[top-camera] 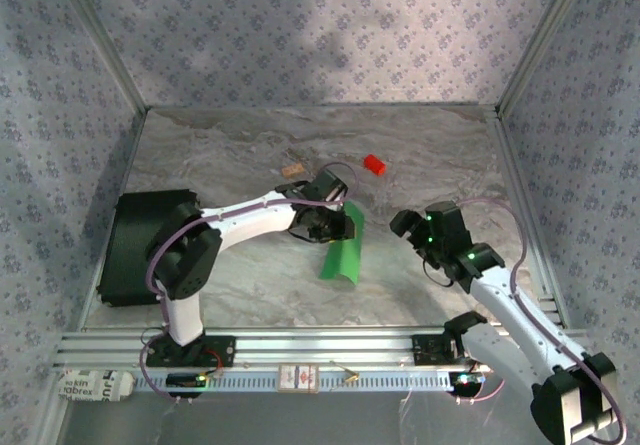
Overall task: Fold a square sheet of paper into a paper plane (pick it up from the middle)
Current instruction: First fold the square sheet of paper in half at the center of the table.
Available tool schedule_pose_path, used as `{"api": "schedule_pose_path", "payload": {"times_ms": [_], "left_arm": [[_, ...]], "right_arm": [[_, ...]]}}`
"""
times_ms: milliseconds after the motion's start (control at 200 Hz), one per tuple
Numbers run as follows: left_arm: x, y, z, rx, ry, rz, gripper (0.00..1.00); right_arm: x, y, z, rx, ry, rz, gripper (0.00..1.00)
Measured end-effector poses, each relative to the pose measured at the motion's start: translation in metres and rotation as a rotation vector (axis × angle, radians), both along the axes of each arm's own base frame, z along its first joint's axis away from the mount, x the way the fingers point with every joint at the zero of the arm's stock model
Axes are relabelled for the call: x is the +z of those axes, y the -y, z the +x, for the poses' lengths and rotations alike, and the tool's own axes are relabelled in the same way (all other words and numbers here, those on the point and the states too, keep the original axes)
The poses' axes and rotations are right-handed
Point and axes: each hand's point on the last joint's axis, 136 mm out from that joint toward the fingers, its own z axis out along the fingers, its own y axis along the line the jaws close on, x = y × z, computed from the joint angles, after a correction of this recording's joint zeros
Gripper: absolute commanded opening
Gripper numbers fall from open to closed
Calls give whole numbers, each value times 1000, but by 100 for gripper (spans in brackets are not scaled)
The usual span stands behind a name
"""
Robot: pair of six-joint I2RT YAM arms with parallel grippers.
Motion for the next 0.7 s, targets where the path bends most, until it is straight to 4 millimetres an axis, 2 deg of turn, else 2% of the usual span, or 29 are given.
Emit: {"api": "schedule_pose_path", "payload": {"times_ms": [190,345,580,700], "left_arm": [[8,9,5,26,-43,-169,33],[17,18,3,28,-57,-268,33],[26,22,2,33,-77,-389,33],[25,22,1,39,-92,-428,33]], "right_arm": [[20,7,4,-30,85,14,95],[27,9,7,-35,119,14,94],[31,1,9,30,152,13,92],[38,-13,9,133,189,27,93]]}}
